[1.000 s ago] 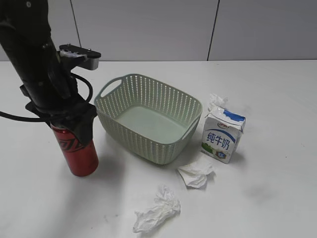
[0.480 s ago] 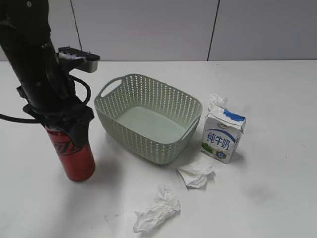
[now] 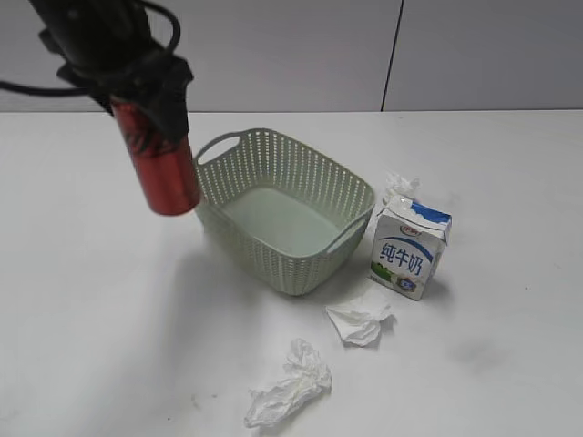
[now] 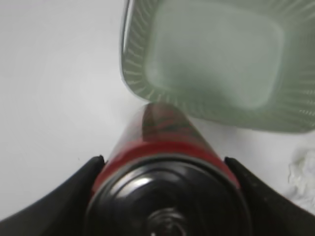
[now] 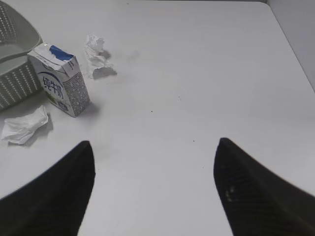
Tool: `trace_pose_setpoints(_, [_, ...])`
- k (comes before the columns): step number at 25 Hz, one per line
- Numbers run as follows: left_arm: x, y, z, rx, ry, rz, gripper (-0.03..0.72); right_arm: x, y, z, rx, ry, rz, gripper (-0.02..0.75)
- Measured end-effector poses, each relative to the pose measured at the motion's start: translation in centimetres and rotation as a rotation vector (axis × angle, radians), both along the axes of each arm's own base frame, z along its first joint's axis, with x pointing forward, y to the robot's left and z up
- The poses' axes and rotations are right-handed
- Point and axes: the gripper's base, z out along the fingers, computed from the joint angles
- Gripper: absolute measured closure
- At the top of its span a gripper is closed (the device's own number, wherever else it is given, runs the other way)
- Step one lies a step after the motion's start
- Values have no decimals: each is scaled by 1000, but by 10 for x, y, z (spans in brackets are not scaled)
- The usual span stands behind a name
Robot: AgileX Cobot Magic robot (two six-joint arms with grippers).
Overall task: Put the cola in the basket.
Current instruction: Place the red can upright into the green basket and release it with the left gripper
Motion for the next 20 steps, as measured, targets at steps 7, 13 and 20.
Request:
trace_pose_setpoints(7, [11,-5,65,-100,-198,-1,158,0,0,0,0,0,0,166])
trace_pose_setpoints(13, [17,-18,71,-111,-225,-24,158,0,0,0,0,0,0,166])
trace_pose_setpoints(20, [21,-77,5,-37,-84,-143,158,0,0,0,0,0,0,166])
